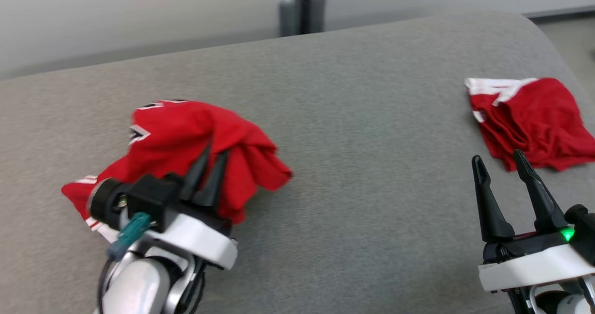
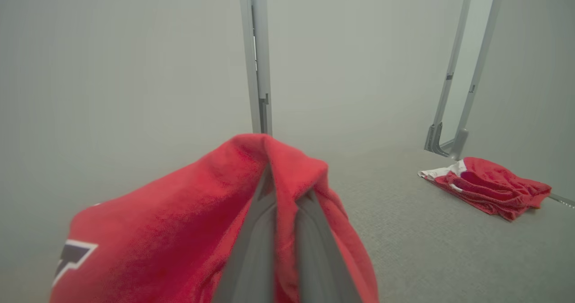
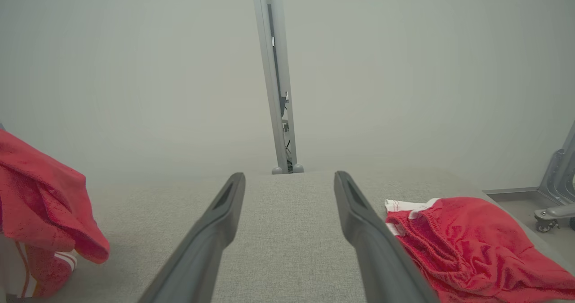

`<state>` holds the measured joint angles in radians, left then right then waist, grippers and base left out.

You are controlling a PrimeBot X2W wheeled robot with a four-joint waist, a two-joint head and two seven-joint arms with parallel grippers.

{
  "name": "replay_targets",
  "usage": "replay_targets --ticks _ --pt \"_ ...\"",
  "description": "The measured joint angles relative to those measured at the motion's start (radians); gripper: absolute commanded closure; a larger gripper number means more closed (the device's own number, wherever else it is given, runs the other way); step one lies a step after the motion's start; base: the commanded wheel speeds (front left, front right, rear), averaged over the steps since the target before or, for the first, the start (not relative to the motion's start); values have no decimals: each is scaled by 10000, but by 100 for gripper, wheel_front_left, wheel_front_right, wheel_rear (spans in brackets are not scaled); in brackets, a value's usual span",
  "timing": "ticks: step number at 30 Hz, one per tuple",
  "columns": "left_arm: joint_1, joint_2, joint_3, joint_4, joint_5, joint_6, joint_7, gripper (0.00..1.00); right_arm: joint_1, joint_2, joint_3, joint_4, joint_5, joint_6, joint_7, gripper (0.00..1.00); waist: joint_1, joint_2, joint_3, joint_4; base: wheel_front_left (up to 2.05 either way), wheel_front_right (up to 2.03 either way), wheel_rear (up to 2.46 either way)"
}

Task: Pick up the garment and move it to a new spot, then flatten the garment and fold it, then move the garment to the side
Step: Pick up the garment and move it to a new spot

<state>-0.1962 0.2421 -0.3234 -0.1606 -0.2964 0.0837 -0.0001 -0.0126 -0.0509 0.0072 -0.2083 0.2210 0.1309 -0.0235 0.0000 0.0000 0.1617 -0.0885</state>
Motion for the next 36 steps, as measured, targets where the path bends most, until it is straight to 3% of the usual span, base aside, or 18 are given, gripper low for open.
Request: replay_targets --ticks 11,15,16,17,24,36 --pt "-1624 -978 -1756 2918 169 -1208 153 100 -189 -2 171 533 539 0 -596 0 1 0 826 -2098 0 0 0" --pt "-1831 -1118 -1941 3973 171 -1358 -128 98 -228 4 224 692 617 0 -773 0 0 0 1243 -2507 0 0 0" --pt "-1878 -1160 -1948 4123 167 -1358 -242 58 -242 4 186 721 617 0 -823 0 1 0 1335 -2563 0 0 0" --pt "-1962 -1267 -1962 4299 125 -1360 -485 0 -244 4 75 809 617 0 -874 0 0 0 1465 -2601 0 0 0" --pt "-1871 -1331 -1774 3973 -148 -1310 -1267 0 -387 10 -138 986 464 0 -869 0 0 0 1301 -2082 0 0 0" --pt "-811 -401 376 2819 -564 255 -2236 0 -444 12 -408 980 -6 0 -562 0 0 0 570 -677 0 0 0"
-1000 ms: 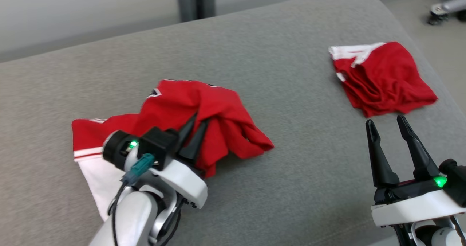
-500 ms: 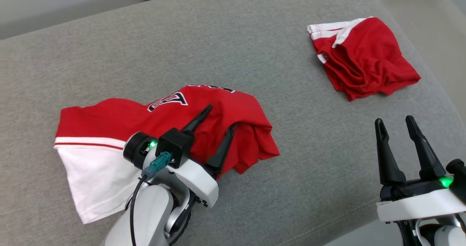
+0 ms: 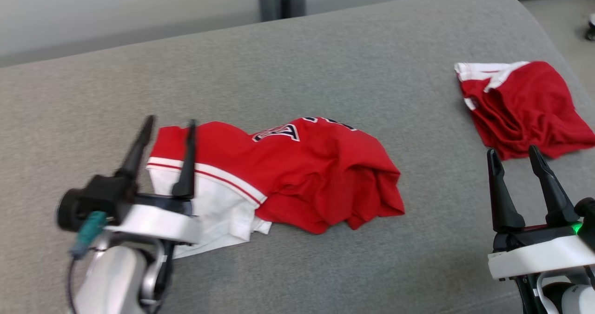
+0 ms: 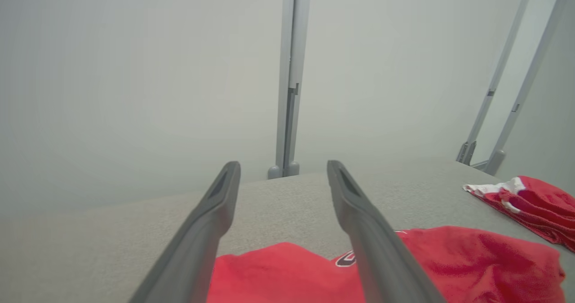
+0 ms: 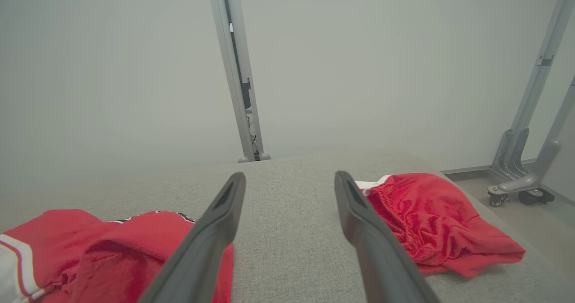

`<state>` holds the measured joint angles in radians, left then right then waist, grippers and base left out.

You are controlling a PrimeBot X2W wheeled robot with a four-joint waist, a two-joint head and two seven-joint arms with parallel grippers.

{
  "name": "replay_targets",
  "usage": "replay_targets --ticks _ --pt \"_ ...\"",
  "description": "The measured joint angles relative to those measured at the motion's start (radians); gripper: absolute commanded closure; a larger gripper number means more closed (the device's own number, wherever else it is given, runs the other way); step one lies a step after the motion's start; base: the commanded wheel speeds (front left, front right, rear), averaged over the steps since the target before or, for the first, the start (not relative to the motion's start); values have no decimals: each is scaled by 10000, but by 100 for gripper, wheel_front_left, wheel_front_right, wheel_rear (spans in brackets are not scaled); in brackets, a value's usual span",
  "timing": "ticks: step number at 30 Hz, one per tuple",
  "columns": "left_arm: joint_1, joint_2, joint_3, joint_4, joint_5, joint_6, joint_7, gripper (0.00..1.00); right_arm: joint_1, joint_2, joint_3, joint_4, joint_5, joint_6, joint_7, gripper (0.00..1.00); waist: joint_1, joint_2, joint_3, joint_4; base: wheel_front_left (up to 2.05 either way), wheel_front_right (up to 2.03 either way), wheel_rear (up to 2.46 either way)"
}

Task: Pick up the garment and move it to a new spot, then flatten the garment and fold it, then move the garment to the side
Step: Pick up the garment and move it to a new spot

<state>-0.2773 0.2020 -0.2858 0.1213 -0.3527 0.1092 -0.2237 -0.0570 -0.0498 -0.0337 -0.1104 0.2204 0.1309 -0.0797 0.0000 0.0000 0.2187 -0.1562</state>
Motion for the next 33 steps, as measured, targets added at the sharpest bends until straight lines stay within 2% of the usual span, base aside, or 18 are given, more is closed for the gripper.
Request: replay_targets --ticks 4,10,22,33 --pt "394 408 867 -27 -186 391 -190 0 17 2 -46 12 -69 0 155 0 0 0 -215 459 0 0 0" --pt "1230 811 1632 -215 -399 491 -313 0 198 -6 -42 27 -334 0 366 0 0 0 -670 954 0 0 0" --pt "2951 997 1321 -884 -355 550 69 0 891 -265 198 190 -357 0 746 0 0 1 -1826 1354 0 0 0" --pt "3532 1097 1016 -1258 -359 508 401 0 1531 -280 125 -115 -334 0 1014 0 0 1 -2472 1581 0 0 0"
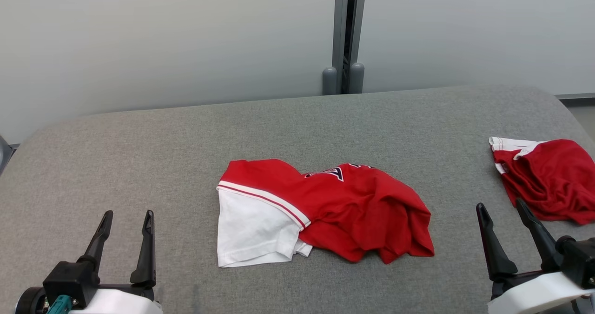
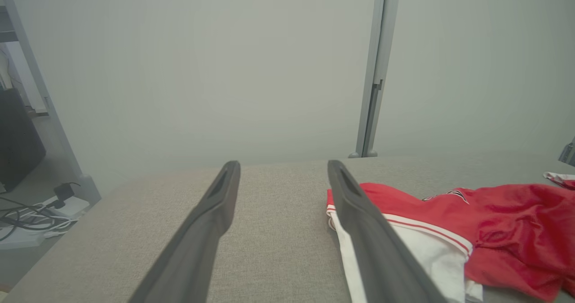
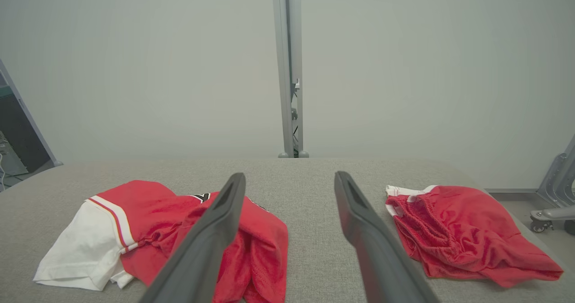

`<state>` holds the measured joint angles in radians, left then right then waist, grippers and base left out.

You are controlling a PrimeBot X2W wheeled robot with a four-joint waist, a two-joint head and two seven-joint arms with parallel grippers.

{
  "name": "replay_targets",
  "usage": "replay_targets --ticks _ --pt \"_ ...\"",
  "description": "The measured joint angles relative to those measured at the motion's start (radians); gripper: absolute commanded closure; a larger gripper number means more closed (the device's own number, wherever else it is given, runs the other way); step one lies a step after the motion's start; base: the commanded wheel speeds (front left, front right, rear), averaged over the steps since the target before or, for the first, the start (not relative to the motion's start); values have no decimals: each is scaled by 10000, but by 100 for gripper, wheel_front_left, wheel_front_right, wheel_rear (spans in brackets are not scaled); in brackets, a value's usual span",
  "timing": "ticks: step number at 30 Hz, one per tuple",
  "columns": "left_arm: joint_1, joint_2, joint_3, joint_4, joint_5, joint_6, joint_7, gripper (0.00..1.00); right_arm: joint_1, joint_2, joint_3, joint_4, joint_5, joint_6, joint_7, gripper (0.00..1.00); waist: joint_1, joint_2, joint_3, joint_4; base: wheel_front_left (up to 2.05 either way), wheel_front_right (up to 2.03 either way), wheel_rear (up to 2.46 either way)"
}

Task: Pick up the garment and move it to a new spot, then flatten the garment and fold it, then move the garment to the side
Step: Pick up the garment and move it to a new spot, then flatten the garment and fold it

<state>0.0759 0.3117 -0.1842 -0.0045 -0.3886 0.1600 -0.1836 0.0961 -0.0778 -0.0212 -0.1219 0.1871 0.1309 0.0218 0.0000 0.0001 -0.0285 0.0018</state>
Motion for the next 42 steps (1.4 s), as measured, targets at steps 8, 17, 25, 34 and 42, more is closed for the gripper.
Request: replay_targets --ticks 8,17,25,34,42 --pt "39 71 -40 -109 -4 56 167 0 143 12 -12 -194 4 0 102 0 0 -1 -64 -57 0 0 0" --pt "69 130 -90 -180 -6 128 240 0 161 52 -44 -257 27 0 105 0 0 0 -18 -83 0 0 0" --pt "68 150 -136 -226 -21 180 251 0 160 88 -69 -265 23 0 121 0 0 0 -5 -28 0 0 0" --pt "-66 146 -257 -293 -36 198 263 0 -48 -44 458 -293 10 0 213 0 0 0 85 227 0 0 0" --pt "-896 0 -370 -380 -50 73 50 0 -2177 -1001 4556 1085 543 0 777 0 0 0 917 860 0 0 0"
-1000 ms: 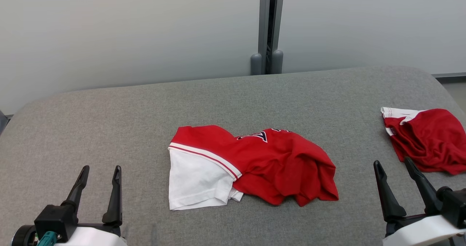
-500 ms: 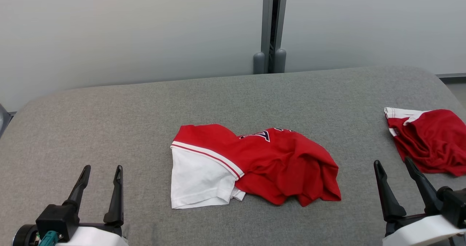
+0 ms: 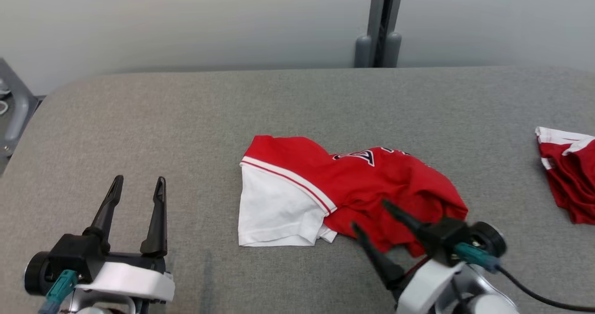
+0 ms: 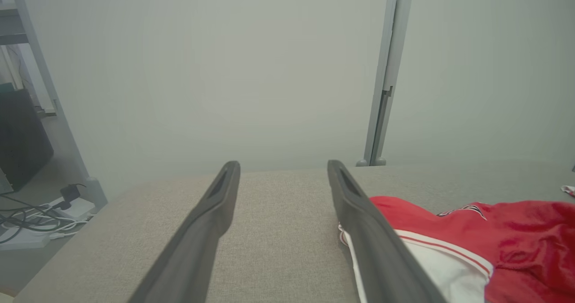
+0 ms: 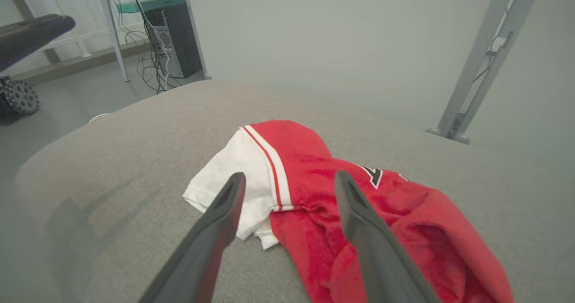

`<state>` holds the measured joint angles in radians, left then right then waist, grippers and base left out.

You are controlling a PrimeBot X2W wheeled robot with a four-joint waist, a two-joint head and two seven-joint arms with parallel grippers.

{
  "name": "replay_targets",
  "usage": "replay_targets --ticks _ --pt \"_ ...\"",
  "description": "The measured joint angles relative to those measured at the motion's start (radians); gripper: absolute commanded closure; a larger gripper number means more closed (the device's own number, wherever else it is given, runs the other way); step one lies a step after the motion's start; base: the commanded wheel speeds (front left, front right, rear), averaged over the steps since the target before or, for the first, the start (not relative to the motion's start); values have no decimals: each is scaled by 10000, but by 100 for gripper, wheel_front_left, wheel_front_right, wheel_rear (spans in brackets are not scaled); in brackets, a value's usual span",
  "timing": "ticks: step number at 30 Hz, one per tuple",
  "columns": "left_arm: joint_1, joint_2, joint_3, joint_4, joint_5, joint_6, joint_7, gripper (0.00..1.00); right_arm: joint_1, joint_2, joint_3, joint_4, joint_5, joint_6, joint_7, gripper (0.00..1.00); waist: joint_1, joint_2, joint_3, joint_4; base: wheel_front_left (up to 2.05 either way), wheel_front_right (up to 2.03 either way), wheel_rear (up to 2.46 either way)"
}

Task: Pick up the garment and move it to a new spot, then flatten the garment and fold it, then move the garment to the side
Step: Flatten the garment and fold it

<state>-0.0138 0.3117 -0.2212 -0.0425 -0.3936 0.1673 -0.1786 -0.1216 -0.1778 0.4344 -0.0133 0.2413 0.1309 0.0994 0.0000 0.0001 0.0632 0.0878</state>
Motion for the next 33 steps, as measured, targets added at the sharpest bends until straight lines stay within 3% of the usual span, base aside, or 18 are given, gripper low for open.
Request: replay_targets --ticks 7,16,17,19,26,33 --pt "-903 -368 -234 435 -46 -290 -393 0 -2315 -395 2867 2249 700 2 109 0 1 0 1002 781 0 0 0" --pt "-1915 -828 -313 1223 -38 -704 -742 0 -4722 -207 5051 5168 1243 2 -88 0 0 0 2106 1717 0 0 0" --pt "-1991 -857 -284 1283 -25 -713 -777 0 -4931 -180 5296 5442 1271 2 -42 22 1 0 2185 1793 0 0 0" --pt "-2087 -945 -221 1383 -10 -784 -786 0 -5290 -61 5657 5783 1415 2 -48 99 0 0 2295 1911 0 0 0" --pt "-2178 -1112 173 1459 207 -888 -815 0 -5927 192 6335 6067 2146 -2 -585 100 0 -1 2265 1884 0 0 0" --pt "-2010 -1246 516 1436 460 -1020 -815 0 -7101 602 6172 4796 2573 0 -1565 100 0 0 1948 1568 0 0 0"
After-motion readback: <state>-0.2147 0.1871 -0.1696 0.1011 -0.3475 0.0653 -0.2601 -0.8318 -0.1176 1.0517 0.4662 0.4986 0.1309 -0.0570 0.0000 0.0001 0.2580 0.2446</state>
